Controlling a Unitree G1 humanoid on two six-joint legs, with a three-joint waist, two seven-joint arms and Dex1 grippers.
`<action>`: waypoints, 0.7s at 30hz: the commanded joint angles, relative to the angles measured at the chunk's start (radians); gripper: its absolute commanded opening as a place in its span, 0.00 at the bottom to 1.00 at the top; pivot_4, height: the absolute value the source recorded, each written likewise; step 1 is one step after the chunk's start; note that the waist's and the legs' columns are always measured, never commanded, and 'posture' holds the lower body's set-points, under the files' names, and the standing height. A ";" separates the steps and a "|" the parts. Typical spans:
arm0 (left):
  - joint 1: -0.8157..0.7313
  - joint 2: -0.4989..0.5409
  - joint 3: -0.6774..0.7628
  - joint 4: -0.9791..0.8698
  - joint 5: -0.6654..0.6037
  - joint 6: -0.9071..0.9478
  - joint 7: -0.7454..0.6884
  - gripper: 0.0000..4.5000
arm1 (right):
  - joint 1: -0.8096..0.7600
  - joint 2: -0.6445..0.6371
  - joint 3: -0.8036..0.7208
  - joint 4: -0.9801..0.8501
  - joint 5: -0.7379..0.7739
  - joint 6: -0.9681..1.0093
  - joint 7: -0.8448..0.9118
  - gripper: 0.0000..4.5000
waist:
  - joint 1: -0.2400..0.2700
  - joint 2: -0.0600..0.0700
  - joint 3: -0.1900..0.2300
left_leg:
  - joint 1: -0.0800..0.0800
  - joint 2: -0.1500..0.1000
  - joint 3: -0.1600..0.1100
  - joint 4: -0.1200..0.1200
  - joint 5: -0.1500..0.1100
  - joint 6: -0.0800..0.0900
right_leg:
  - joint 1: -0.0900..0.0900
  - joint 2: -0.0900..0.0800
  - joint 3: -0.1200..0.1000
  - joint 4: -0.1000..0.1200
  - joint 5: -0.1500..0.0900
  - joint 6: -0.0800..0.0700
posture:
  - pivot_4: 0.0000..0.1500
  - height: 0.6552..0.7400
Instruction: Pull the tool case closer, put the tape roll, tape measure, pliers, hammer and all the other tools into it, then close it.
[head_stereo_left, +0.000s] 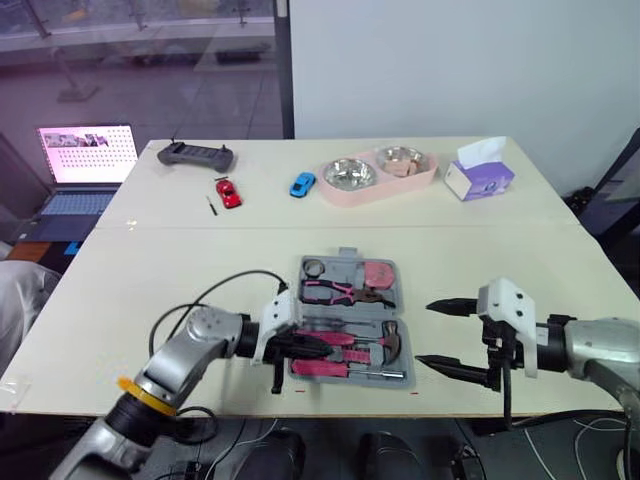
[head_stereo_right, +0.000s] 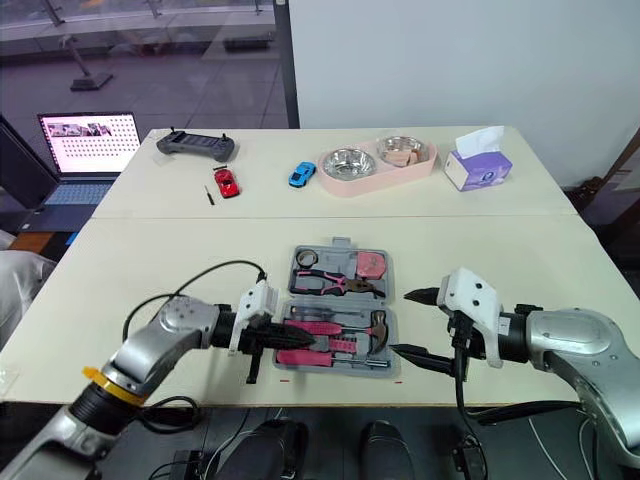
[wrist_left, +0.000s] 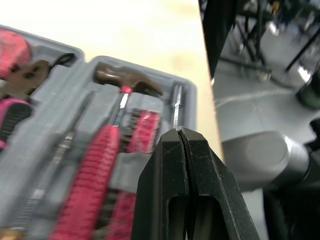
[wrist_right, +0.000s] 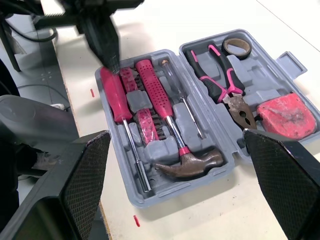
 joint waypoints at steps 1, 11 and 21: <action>0.017 -0.010 0.012 -0.020 0.021 -0.049 0.000 0.01 | -0.012 -0.007 -0.024 -0.008 0.007 -0.009 0.005 1.00 | -0.002 0.000 0.000 | 0.000 0.000 0.000 0.000 0.000 0.000 | 0.000 0.000 0.000 0.000 0.000 0.000 | 1.00 1.00; 0.012 -0.063 -0.069 0.147 0.188 -0.197 0.002 0.01 | -0.014 -0.015 -0.027 -0.008 0.012 0.000 0.011 1.00 | -0.002 0.000 0.000 | 0.001 0.000 0.003 0.000 0.000 0.001 | 0.000 0.000 0.000 0.000 0.001 0.002 | 1.00 1.00; -0.011 -0.060 -0.138 0.261 0.344 -0.205 0.027 0.01 | -0.014 -0.018 -0.040 -0.029 0.025 0.024 0.011 1.00 | -0.003 0.003 -0.003 | 0.002 0.000 0.003 0.000 -0.001 0.001 | 0.001 0.001 0.000 0.000 0.001 0.002 | 1.00 1.00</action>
